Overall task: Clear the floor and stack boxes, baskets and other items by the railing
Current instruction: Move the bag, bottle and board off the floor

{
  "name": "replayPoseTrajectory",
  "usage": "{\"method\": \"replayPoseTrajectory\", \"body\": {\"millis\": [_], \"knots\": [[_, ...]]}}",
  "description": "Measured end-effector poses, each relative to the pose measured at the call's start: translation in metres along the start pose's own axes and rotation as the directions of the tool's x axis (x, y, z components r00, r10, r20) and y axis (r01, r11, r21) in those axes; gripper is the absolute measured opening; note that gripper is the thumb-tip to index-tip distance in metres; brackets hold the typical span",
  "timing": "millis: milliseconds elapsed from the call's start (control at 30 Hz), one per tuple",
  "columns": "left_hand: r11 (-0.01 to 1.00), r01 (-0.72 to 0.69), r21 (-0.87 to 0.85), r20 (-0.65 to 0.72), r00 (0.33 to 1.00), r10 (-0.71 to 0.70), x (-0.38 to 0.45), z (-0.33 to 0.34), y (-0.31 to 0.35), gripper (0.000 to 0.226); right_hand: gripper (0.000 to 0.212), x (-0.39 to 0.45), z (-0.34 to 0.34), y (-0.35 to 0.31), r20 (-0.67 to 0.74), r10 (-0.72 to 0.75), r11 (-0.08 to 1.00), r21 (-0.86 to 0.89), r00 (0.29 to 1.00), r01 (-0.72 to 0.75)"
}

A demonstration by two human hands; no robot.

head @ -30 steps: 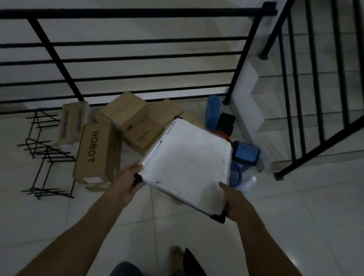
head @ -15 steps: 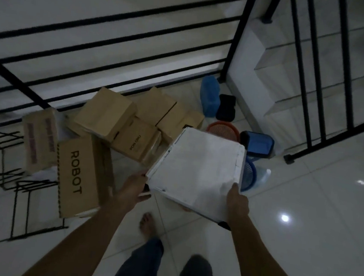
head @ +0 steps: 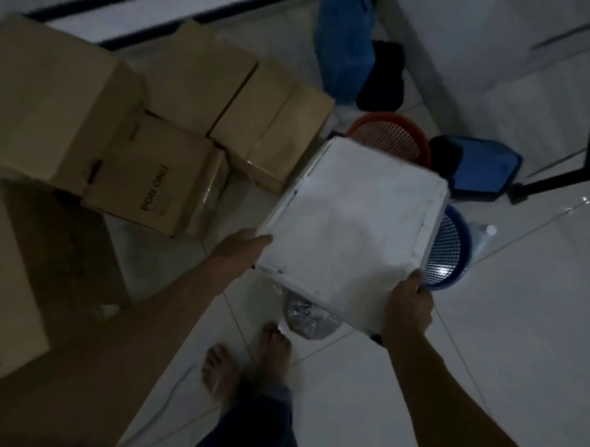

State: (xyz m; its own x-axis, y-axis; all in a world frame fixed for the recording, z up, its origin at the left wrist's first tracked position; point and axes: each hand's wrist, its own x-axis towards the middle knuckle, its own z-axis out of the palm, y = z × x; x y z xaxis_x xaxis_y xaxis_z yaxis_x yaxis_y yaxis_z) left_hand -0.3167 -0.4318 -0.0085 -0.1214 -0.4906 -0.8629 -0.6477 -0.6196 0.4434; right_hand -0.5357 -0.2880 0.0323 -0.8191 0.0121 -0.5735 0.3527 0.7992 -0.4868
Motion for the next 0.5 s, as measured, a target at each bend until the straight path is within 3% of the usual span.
{"method": "replayPoseTrajectory", "body": {"millis": [233,367,500], "knots": [[0.998,-0.014,-0.058,0.005,1.000,0.014,0.110,0.033,-0.022,0.067,0.056,0.090,0.085,0.040,0.001,-0.083,0.996,0.009,0.997,0.083],[0.995,-0.032,-0.094,0.032,0.999,0.035,0.126,0.039,-0.042,0.075,0.062,0.115,0.105,0.056,0.133,-0.010,1.000,-0.027,0.991,0.014],[0.994,-0.049,-0.094,0.047,0.997,0.053,0.116,0.034,-0.043,0.078,0.077,0.115,0.108,0.046,0.175,0.081,0.986,-0.158,0.981,-0.053]]}}
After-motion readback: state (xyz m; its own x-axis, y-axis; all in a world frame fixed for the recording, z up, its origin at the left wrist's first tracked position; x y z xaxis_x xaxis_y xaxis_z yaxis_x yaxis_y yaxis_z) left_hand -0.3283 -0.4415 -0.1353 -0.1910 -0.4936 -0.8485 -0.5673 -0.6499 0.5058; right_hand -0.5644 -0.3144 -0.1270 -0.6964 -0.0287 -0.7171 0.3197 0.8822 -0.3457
